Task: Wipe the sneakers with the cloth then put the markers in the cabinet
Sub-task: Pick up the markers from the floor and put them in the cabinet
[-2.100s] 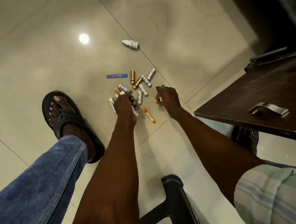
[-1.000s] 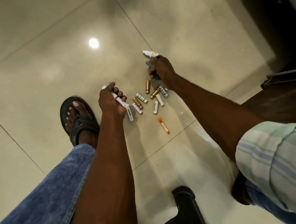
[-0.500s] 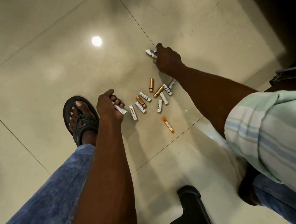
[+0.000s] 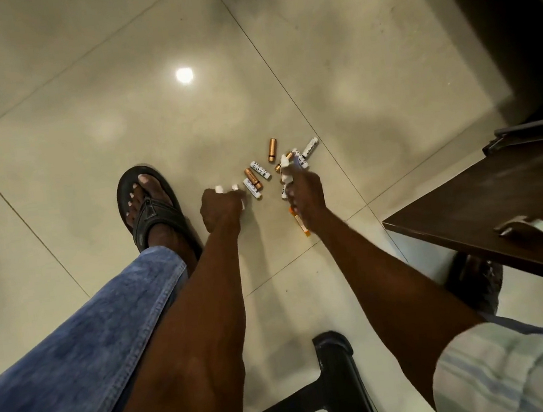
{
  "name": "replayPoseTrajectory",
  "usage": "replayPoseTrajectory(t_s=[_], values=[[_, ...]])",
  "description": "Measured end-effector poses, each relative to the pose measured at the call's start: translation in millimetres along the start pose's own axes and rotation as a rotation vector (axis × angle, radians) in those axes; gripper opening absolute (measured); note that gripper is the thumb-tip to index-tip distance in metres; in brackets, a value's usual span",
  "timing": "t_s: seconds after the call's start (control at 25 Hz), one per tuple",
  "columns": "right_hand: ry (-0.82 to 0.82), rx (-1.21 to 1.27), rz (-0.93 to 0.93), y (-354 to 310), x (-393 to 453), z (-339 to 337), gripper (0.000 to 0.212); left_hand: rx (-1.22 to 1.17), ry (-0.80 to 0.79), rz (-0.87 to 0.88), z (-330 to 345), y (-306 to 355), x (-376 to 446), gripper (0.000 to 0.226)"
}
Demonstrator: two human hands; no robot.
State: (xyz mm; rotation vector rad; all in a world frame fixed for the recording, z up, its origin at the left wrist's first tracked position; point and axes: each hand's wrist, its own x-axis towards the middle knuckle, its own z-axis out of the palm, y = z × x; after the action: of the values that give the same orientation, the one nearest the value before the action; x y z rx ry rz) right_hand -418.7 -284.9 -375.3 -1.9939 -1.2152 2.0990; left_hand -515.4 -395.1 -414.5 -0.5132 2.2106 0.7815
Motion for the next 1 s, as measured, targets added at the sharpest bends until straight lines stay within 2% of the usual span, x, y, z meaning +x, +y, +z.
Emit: replayPoseTrajectory(t_s=[0.08, 0.16, 0.28, 0.36, 0.48, 0.56, 0.68, 0.84, 1.0], values=[[-0.021, -0.038, 0.078, 15.3, -12.7, -9.7, 0.020, 0.147, -0.009, 0.058, 5.8, -5.3, -3.8, 0.035], [-0.035, -0.060, 0.130, 27.6, -21.4, -17.8, 0.020, 0.182, 0.023, 0.070, 8.6, -5.5, -6.7, 0.032], [-0.047, -0.115, 0.144, 33.3, -37.5, -35.4, 0.020, 0.045, 0.075, -0.018, 10.5, -2.5, -26.3, 0.036], [-0.083, -0.176, 0.095, 28.7, -55.9, -49.3, 0.019, -0.097, 0.045, -0.058, 8.9, -1.0, -52.9, 0.036], [-0.112, -0.289, 0.007, 18.6, -101.6, -70.2, 0.017, -0.263, -0.087, -0.050, -2.7, 0.8, -109.0, 0.022], [-0.133, -0.336, -0.046, 13.6, -139.2, -84.4, 0.025, -0.348, -0.221, 0.009, -19.1, 1.0, -159.2, 0.009], [-0.185, -0.358, -0.137, 5.3, -211.8, -110.8, 0.031, -0.443, -0.384, 0.030, -52.9, 1.1, -238.0, 0.014], [-0.204, -0.365, -0.260, -1.6, -305.9, -161.7, 0.025, -0.453, -0.489, 0.109, -76.2, -10.9, -338.4, 0.017], [-0.058, -0.287, -0.438, -0.3, -392.5, -249.2, 0.018, -0.492, -0.740, 0.278, -78.4, -26.5, -446.1, 0.021]])
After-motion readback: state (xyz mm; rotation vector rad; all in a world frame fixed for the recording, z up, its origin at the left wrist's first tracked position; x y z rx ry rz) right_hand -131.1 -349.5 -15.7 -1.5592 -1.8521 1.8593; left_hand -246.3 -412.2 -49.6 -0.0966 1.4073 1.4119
